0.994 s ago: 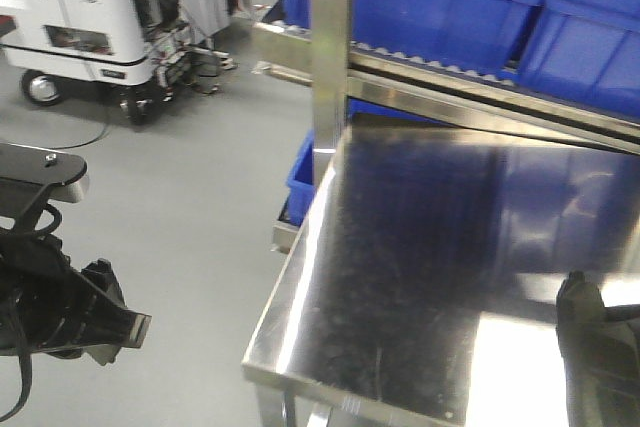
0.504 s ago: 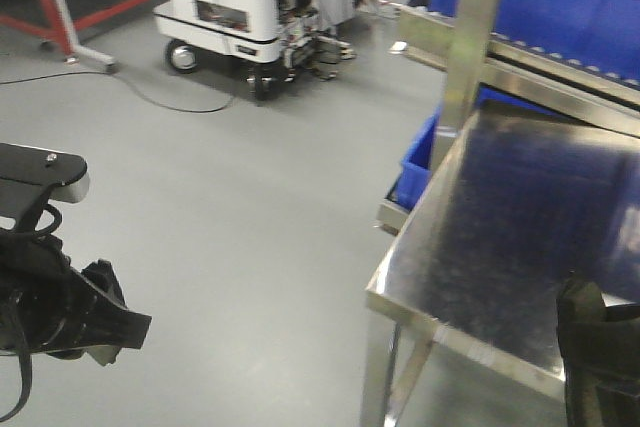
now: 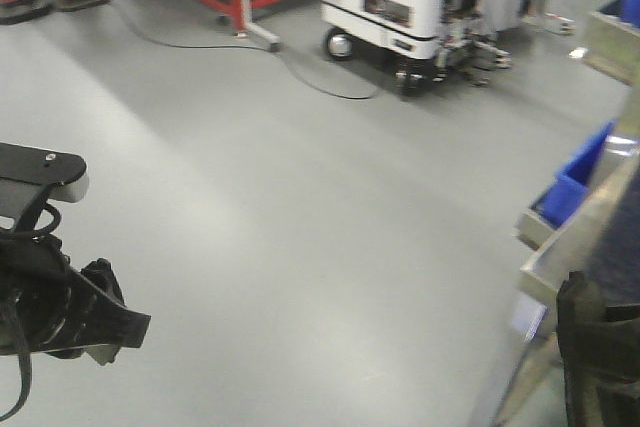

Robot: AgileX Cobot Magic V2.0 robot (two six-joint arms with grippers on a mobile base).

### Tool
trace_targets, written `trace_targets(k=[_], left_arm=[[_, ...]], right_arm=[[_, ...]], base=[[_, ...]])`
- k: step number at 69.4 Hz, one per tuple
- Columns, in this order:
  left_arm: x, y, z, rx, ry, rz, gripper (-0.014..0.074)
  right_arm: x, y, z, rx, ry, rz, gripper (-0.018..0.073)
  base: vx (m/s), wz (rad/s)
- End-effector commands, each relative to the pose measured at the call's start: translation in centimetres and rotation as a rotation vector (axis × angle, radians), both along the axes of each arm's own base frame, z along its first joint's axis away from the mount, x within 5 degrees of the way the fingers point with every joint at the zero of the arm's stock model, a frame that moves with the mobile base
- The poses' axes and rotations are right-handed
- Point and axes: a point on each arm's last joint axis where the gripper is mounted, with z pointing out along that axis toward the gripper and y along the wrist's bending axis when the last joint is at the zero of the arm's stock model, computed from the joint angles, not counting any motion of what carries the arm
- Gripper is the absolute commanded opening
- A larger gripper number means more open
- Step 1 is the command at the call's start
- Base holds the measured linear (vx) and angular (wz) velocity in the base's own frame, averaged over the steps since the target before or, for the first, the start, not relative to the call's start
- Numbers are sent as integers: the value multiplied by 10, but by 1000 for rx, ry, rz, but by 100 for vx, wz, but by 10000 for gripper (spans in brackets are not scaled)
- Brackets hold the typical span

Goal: Move and align brake pads A on conveyor
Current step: 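Turn the base away from the table carrying both pads, then drive the base along the yellow floor line toward the cones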

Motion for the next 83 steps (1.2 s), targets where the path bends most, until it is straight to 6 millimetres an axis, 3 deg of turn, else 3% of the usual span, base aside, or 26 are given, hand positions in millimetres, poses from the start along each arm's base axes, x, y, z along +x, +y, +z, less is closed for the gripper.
trace_targets(k=[1, 46, 83], left_arm=[[1, -1, 15, -47, -84, -8, -6], [1, -1, 15, -47, -83, -8, -6], [1, -1, 15, -47, -83, -8, -6]], right_arm=[[3, 1, 13, 44, -88, 1, -10], [3, 1, 13, 44, -88, 1, -10], [3, 1, 13, 44, -88, 1, -10]], base=[[-17, 72], [-17, 65], [-11, 42]])
